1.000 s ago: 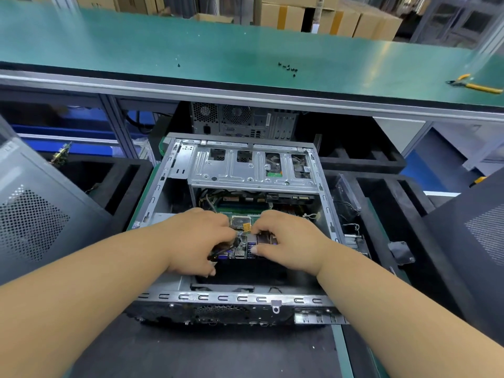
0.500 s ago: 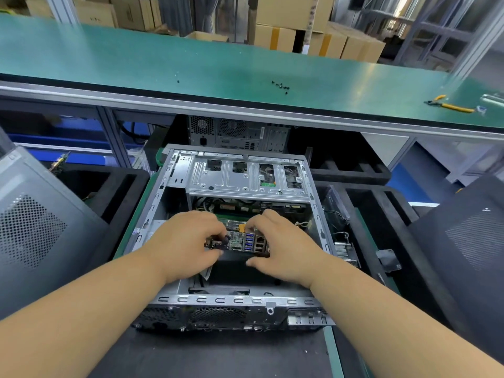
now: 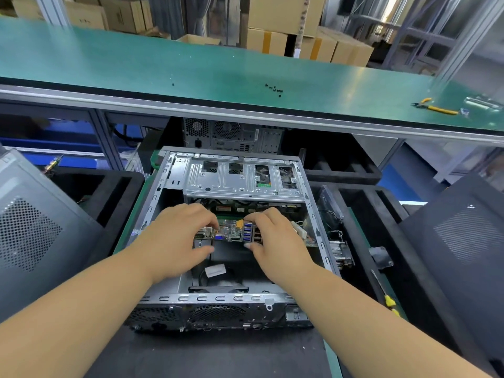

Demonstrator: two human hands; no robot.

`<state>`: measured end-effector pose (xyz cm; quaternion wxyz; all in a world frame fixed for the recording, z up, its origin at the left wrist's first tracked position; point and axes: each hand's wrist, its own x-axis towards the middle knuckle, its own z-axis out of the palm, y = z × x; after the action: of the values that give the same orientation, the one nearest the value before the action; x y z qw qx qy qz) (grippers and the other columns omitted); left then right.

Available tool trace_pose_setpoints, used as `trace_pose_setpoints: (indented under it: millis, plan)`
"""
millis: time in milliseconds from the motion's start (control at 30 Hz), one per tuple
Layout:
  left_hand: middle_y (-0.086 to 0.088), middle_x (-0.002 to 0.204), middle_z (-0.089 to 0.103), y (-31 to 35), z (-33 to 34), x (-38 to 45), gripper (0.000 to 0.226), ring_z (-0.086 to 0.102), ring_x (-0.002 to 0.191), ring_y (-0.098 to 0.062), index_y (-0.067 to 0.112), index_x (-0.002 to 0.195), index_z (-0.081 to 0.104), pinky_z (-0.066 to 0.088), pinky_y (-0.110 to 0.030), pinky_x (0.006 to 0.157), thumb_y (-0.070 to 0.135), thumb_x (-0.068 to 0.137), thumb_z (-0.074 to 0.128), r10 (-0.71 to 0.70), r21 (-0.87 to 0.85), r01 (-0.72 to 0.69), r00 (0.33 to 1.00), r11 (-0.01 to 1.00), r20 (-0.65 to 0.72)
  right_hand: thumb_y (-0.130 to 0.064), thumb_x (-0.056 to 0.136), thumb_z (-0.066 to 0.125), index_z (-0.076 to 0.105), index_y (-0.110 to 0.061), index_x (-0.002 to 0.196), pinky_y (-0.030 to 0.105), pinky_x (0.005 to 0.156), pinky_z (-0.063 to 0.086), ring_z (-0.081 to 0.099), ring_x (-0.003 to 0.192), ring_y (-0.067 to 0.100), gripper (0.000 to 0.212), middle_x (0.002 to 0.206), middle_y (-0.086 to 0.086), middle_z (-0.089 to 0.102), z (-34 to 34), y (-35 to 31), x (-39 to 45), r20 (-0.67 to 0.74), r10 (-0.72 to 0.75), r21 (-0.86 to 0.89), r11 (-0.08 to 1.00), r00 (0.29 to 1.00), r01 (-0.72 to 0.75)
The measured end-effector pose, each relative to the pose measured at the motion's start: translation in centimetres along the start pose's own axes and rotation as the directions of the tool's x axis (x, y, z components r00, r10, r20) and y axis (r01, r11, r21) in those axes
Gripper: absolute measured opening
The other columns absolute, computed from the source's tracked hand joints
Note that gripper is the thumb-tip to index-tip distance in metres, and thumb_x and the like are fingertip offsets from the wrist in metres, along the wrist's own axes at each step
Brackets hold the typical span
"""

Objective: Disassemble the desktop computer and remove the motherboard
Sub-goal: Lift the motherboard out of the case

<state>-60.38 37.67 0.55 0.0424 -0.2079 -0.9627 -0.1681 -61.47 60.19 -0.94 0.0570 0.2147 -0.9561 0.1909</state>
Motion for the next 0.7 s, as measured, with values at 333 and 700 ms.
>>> trace_pose_setpoints:
  millis: [333, 700]
  plan:
    - [0.014, 0.093, 0.063, -0.5, -1.4, -0.1, 0.03, 0.061, 0.091, -0.013, 0.03, 0.108, 0.071, 0.044, -0.023, 0.077, 0.017, 0.081, 0.069, 0.116, 0.104, -0.117, 0.993, 0.988, 0.016, -0.033, 0.086, 0.07, 0.043, -0.028, 0.136, 0.028, 0.094, 0.042, 0.045, 0.115, 0.018, 0.057, 0.126, -0.004, 0.042, -0.7, -0.4, -0.7, 0.066, 0.043, 0.026, 0.999, 0.997, -0.045]
    - [0.015, 0.087, 0.066, -1.3, -4.4, 2.0, 0.026, 0.062, 0.083, -0.013, 0.025, 0.095, 0.074, 0.043, -0.023, 0.076, 0.008, 0.075, 0.075, 0.199, 0.115, -0.193, 0.979, 0.974, -0.047, -0.024, 0.088, 0.058, 0.041, -0.02, 0.119, 0.03, 0.065, 0.039, 0.048, 0.103, 0.023, 0.036, 0.117, -0.002, 0.051, -1.9, -1.8, -0.4, -0.034, 0.216, -0.252, 0.943, 0.976, -0.217]
